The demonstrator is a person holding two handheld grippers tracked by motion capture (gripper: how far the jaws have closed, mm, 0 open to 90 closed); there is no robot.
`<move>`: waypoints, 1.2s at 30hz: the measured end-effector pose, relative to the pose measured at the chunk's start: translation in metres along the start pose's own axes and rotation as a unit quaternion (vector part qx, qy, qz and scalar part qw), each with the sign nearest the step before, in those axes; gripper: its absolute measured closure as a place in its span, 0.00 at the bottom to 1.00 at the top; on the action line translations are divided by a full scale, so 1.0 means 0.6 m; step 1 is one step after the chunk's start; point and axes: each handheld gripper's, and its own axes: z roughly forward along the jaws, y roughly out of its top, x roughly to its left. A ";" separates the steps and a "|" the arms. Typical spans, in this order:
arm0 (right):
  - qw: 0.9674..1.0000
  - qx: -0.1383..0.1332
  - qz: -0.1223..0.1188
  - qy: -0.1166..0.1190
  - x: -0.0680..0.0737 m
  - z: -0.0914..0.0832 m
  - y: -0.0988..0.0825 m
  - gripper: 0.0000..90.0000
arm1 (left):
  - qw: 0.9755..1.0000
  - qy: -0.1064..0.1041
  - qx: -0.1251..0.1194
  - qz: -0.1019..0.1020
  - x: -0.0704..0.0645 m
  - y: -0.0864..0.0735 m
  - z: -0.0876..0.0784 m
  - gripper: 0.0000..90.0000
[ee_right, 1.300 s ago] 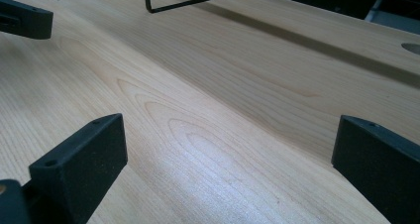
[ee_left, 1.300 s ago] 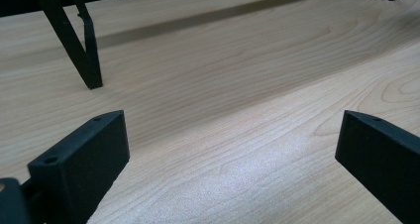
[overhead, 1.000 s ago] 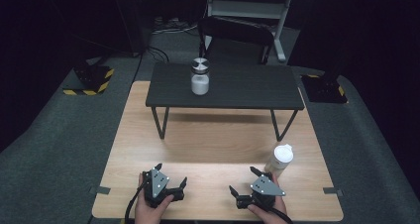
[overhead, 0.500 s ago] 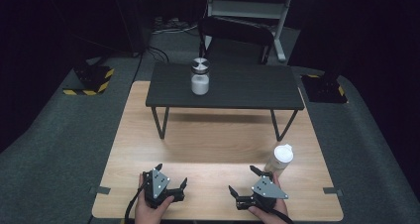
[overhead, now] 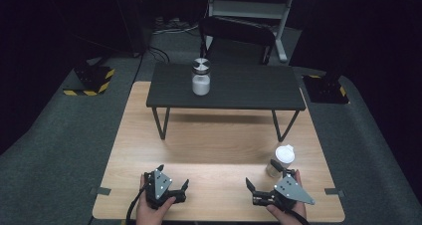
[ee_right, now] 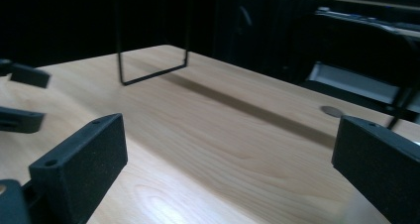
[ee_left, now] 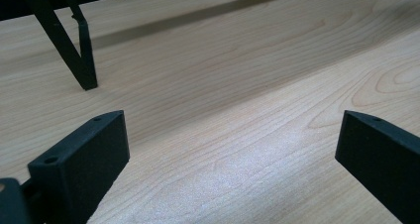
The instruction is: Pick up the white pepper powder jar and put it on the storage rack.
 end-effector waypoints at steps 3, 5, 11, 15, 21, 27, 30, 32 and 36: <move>1.000 -0.002 0.009 -0.019 -0.011 -0.018 -0.003 0.00 | 1.000 -0.004 -0.001 0.005 0.000 -0.001 -0.001 0.01; 1.000 -0.002 0.013 -0.028 -0.016 -0.029 -0.005 0.00 | 1.000 -0.004 0.000 0.005 0.000 0.000 0.000 0.01; 0.998 0.003 0.021 -0.052 -0.024 -0.046 -0.014 0.00 | 1.000 -0.006 0.005 0.001 0.002 0.003 0.002 0.01; 0.997 0.007 0.027 -0.069 -0.029 -0.051 -0.020 0.01 | 1.000 -0.008 0.004 0.003 0.003 0.003 0.003 0.01; 0.995 0.023 0.044 -0.090 -0.043 -0.044 -0.036 0.01 | 1.000 -0.011 -0.001 0.006 0.002 0.000 0.002 0.01; 0.993 0.025 0.051 -0.102 -0.049 -0.026 -0.050 0.04 | 1.000 -0.014 -0.011 0.010 0.003 -0.006 -0.001 0.01; 0.993 0.029 0.051 -0.105 -0.049 -0.015 -0.054 0.06 | 1.000 -0.013 -0.013 0.012 0.003 -0.007 -0.002 0.01; 0.992 0.033 0.048 -0.110 -0.048 -0.008 -0.057 0.08 | 1.000 -0.015 -0.015 0.015 0.003 -0.008 -0.004 0.01; 0.992 0.034 0.055 -0.109 -0.054 0.004 -0.063 0.10 | 1.000 -0.014 -0.018 0.016 0.002 -0.011 -0.005 0.01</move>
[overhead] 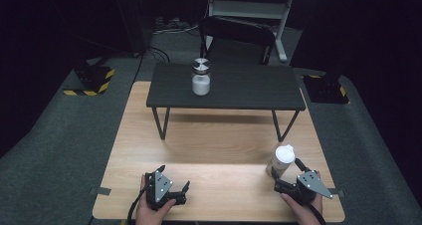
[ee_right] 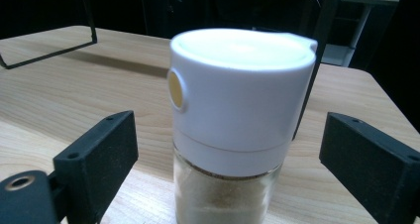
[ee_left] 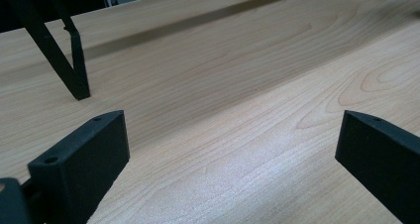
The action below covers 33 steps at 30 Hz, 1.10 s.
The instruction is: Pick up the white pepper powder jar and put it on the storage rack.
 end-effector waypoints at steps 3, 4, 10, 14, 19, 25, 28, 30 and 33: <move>1.000 0.002 0.003 -0.002 0.000 0.008 -0.002 0.13 | 1.000 0.000 0.000 -0.001 -0.001 -0.001 -0.001 0.01; 1.000 0.003 0.004 0.001 -0.002 0.011 -0.003 0.13 | 1.000 0.000 -0.001 -0.001 0.000 -0.002 -0.002 0.01; 1.000 0.005 0.006 0.007 -0.007 0.029 -0.012 0.17 | 1.000 0.002 -0.003 0.010 -0.005 -0.004 -0.006 0.01; 1.000 0.000 0.001 0.009 -0.006 0.037 -0.016 0.22 | 1.000 0.003 -0.003 0.009 -0.006 -0.004 -0.007 0.01; 1.000 -0.006 0.004 0.007 -0.004 0.041 -0.018 0.29 | 1.000 0.006 -0.004 0.009 -0.007 -0.006 -0.010 0.01; 1.000 -0.008 0.014 0.009 -0.010 0.042 -0.018 0.33 | 1.000 0.007 -0.003 0.012 -0.009 -0.006 -0.011 0.01; 1.000 -0.003 0.019 0.015 -0.015 0.043 -0.013 0.34 | 1.000 0.008 -0.003 0.012 -0.009 -0.006 -0.012 0.01; 1.000 -0.001 0.018 0.016 -0.016 0.043 -0.011 0.34 | 1.000 0.008 -0.004 0.010 -0.008 -0.007 -0.012 0.01; 1.000 0.002 0.013 0.014 -0.015 0.042 -0.008 0.34 | 1.000 0.010 -0.004 0.009 -0.009 -0.007 -0.012 0.01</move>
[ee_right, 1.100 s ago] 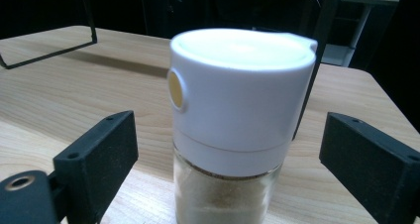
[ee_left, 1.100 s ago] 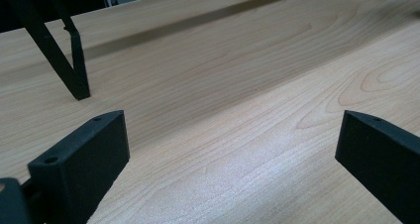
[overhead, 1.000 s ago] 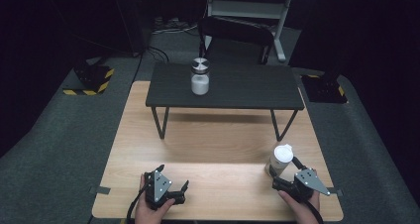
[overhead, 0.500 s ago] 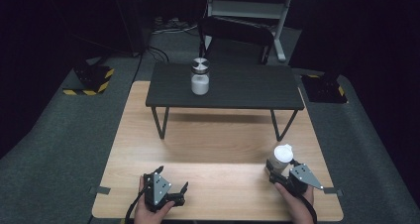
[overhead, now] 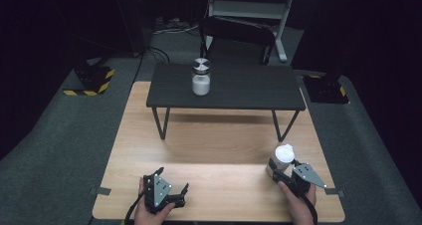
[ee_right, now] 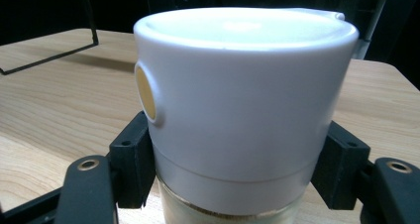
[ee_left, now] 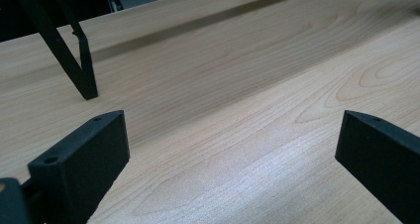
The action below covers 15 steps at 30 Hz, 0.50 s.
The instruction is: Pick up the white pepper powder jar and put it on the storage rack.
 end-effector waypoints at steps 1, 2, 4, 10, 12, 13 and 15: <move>1.000 0.000 0.000 0.000 0.000 0.000 0.000 0.34 | 1.000 0.000 0.000 0.000 0.000 0.000 0.000 0.01; 1.000 0.002 -0.007 -0.003 0.003 -0.002 0.002 0.34 | 1.000 0.000 -0.001 0.001 -0.001 -0.001 0.000 0.01; 1.000 0.001 -0.007 -0.003 0.004 -0.003 0.003 0.34 | 1.000 -0.001 -0.001 0.002 -0.001 0.000 0.000 0.01; 1.000 -0.012 -0.008 0.002 0.012 -0.016 0.017 0.34 | 1.000 0.001 0.002 -0.003 0.000 0.001 0.001 0.01; 1.000 -0.016 -0.007 0.008 0.014 -0.020 0.025 0.34 | 1.000 0.000 0.002 -0.002 0.001 0.001 0.001 0.01; 1.000 -0.016 -0.007 0.008 0.014 -0.020 0.025 0.34 | 1.000 0.000 0.002 -0.002 0.001 0.001 0.001 0.01; 1.000 -0.021 -0.006 0.011 0.017 -0.023 0.033 0.34 | 1.000 -0.001 0.002 -0.001 0.001 0.001 0.001 0.01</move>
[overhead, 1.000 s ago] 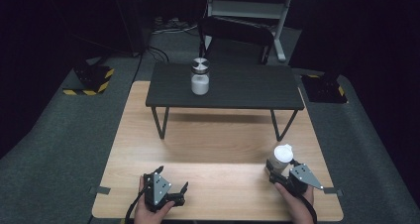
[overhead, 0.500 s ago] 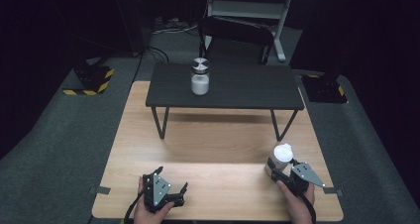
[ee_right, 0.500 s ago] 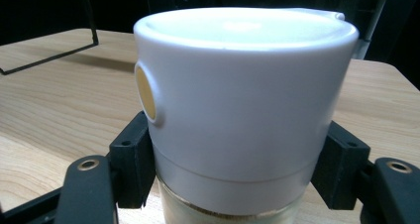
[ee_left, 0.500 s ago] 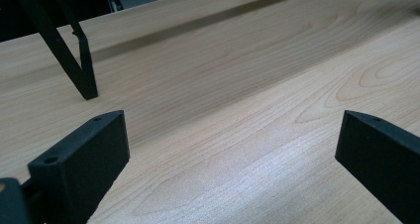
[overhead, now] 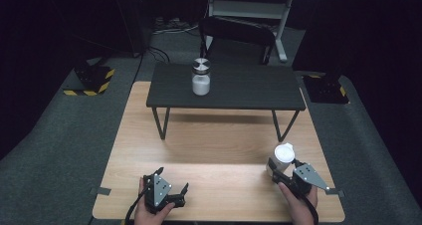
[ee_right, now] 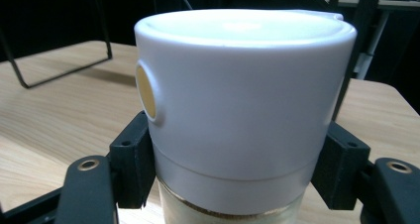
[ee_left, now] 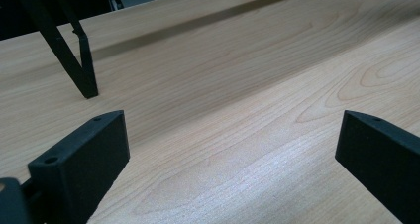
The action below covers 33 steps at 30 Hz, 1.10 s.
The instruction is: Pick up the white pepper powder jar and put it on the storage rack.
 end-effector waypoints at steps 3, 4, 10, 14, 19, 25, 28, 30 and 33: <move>1.000 -0.005 -0.005 0.006 0.005 -0.006 0.019 0.34 | 1.000 -0.001 0.003 -0.001 0.001 0.002 0.001 0.01; 1.000 -0.006 -0.003 0.008 0.006 -0.007 0.024 0.34 | 1.000 -0.001 0.004 -0.002 0.001 0.003 0.002 0.01; 1.000 -0.009 0.005 0.014 0.008 -0.007 0.048 0.34 | 1.000 -0.003 0.013 -0.001 0.002 0.008 0.004 0.01; 1.000 -0.011 0.007 0.021 0.011 -0.005 0.070 0.34 | 1.000 -0.003 0.018 0.000 0.001 0.011 0.006 0.01; 1.000 -0.013 0.011 0.024 0.015 0.000 0.090 0.34 | 1.000 -0.005 0.019 0.002 0.003 0.012 0.006 0.01; 0.999 -0.017 0.016 0.027 0.016 0.009 0.116 0.34 | 1.000 -0.006 0.019 -0.001 0.003 0.011 0.007 0.01; 0.999 -0.021 0.018 0.026 0.015 0.014 0.131 0.34 | 1.000 -0.007 0.019 -0.003 0.004 0.011 0.007 0.01; 0.999 -0.021 0.022 0.027 0.014 0.018 0.140 0.34 | 1.000 -0.006 0.020 -0.001 0.004 0.012 0.007 0.01; 0.999 -0.022 0.021 0.025 0.015 0.022 0.153 0.34 | 1.000 -0.007 0.019 -0.002 0.004 0.011 0.007 0.01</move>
